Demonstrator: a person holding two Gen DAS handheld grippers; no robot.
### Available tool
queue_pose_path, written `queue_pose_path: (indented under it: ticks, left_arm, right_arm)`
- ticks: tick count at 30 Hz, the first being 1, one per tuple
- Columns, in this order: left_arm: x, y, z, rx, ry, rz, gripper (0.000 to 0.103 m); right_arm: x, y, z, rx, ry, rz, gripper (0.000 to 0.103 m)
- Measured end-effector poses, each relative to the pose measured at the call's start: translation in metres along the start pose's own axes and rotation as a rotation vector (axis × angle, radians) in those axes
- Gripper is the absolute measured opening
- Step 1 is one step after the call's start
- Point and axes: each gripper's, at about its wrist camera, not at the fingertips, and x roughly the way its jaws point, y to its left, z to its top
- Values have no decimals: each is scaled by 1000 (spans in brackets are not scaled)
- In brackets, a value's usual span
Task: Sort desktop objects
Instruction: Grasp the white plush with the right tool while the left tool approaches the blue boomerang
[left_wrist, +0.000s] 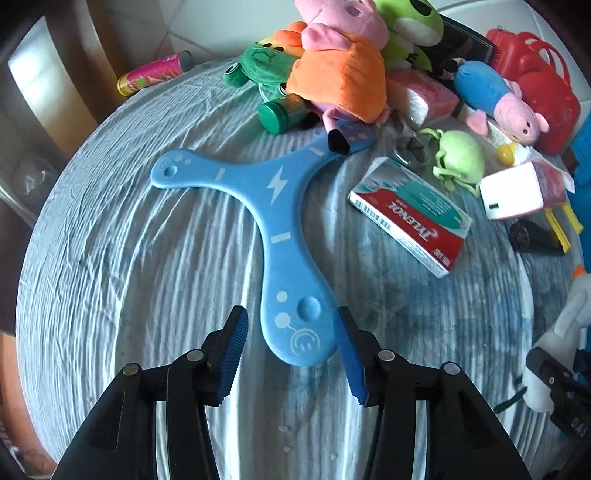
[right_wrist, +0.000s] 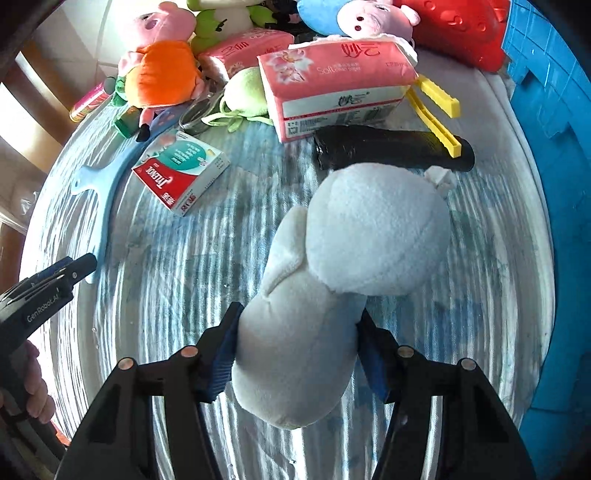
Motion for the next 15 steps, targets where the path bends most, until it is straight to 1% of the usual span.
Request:
queue_pose_path:
  ticks: [2, 6, 9, 11, 12, 13, 14, 15]
  left_arm:
    - [4, 5, 10, -24, 3, 3, 48]
    - [20, 16, 30, -64, 9, 14, 48]
    - [41, 19, 47, -78, 38, 0, 48]
    - [59, 18, 56, -83, 69, -15, 51]
    - [69, 16, 60, -80, 83, -12, 58]
    - [71, 15, 64, -77, 45, 10, 72]
    - [77, 13, 67, -68, 37, 29, 81]
    - [80, 13, 71, -74, 23, 32, 84]
  right_arm:
    - [-5, 6, 6, -28, -21, 9, 58]
    - [-4, 23, 30, -78, -43, 29, 58]
    - [6, 37, 46, -114, -39, 41, 58]
    - [18, 46, 58, -135, -23, 45, 58]
    - [23, 48, 62, -142, -15, 47, 58]
    - [29, 51, 67, -151, -8, 45, 58]
    - [36, 54, 72, -161, -1, 41, 58]
    - [43, 56, 76, -171, 4, 31, 58]
